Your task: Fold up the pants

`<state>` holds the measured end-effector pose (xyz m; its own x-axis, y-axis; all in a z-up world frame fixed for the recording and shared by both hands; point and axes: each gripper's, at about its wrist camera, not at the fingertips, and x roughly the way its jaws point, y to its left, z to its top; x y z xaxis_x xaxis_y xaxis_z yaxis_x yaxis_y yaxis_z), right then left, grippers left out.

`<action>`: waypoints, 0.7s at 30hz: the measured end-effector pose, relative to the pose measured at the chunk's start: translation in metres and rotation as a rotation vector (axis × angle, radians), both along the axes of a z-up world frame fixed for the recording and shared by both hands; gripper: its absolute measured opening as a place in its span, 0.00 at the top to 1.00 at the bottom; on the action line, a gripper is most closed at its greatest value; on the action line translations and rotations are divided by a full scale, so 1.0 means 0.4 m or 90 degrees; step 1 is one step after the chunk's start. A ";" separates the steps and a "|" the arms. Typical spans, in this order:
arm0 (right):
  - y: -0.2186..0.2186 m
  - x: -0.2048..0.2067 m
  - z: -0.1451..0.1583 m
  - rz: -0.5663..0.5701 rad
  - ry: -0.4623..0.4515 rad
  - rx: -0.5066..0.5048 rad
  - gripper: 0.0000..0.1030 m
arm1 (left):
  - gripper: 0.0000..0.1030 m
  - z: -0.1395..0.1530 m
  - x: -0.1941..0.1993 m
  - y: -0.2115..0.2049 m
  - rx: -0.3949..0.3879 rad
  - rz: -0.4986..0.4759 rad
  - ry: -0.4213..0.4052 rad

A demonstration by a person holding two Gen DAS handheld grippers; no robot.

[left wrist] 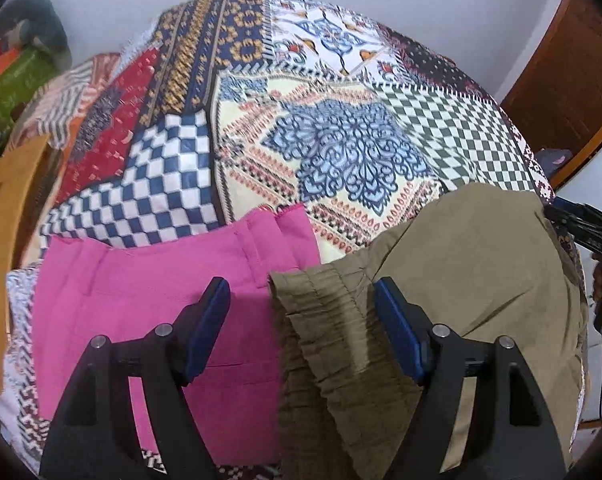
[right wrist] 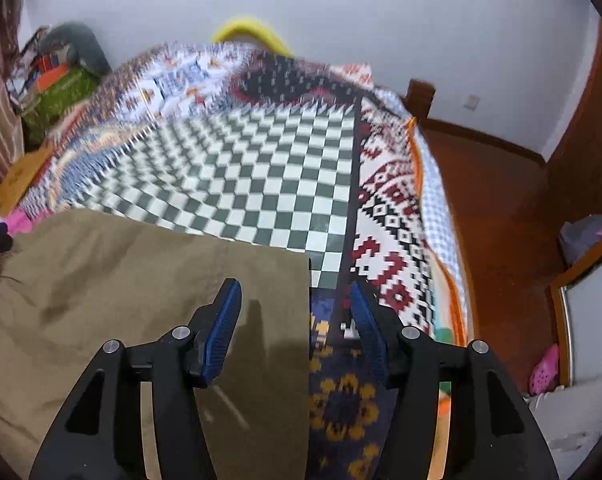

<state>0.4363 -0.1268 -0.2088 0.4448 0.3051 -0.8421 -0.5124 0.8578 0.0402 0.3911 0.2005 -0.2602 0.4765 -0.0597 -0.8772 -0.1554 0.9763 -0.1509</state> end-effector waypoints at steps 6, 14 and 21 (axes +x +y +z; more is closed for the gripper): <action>0.029 0.037 -0.054 0.017 0.041 0.010 0.49 | 0.24 -0.033 0.018 -0.005 -0.020 0.001 0.015; 0.054 0.035 -0.058 0.031 0.015 -0.020 0.94 | 0.35 -0.045 0.040 -0.024 -0.022 -0.017 0.006; 0.053 0.033 -0.012 0.015 -0.046 -0.014 0.96 | 0.47 0.013 0.037 -0.030 0.037 -0.029 -0.027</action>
